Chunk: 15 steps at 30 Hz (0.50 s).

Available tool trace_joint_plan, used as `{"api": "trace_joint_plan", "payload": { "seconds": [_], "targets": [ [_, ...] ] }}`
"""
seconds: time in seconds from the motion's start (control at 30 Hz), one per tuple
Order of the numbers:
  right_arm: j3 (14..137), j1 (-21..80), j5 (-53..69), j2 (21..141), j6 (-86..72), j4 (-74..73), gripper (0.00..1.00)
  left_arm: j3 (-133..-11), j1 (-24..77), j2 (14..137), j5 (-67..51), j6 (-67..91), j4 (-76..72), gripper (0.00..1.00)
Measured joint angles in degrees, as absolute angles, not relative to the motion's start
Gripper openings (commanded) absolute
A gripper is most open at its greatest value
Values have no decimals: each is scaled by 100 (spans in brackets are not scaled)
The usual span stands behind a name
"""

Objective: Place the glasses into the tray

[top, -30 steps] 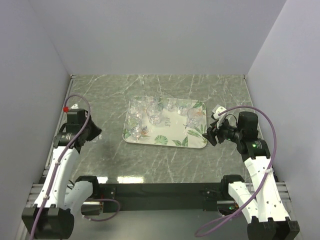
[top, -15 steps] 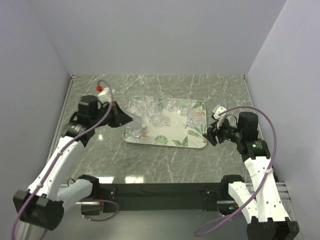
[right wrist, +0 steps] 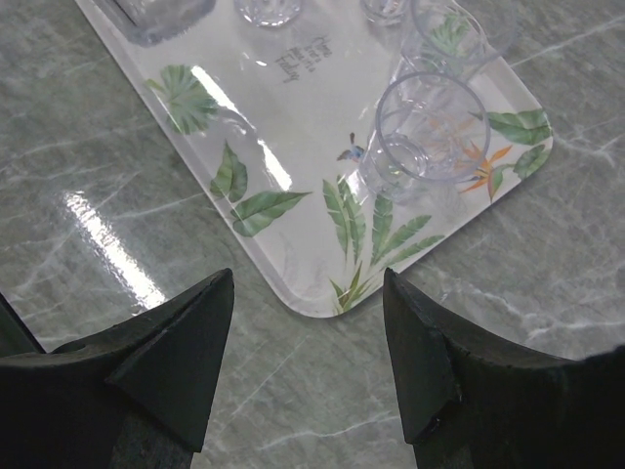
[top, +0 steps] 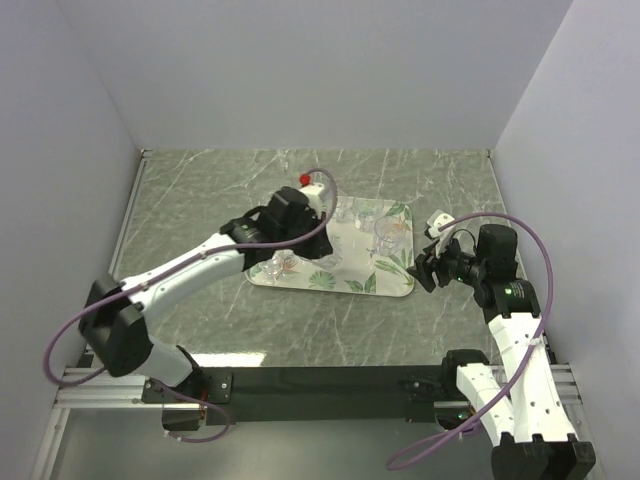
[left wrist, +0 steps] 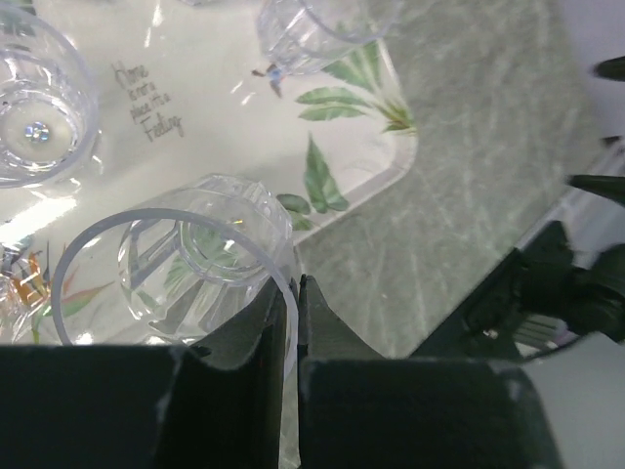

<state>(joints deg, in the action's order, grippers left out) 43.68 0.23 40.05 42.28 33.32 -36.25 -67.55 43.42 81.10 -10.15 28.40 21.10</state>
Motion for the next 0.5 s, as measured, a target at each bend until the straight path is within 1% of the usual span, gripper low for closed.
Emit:
{"api": "trace_joint_plan", "payload": {
  "seconds": [0.13,0.5],
  "targets": [
    [4366,-113,3990,4228,3330,-3618,69,-6973,4689,8683,-362,2757,2204,0],
    [4353,-141,3990,4228,3332,-3618,70,-7369,5137,9504,888,2637,2486,1]
  ]
}}
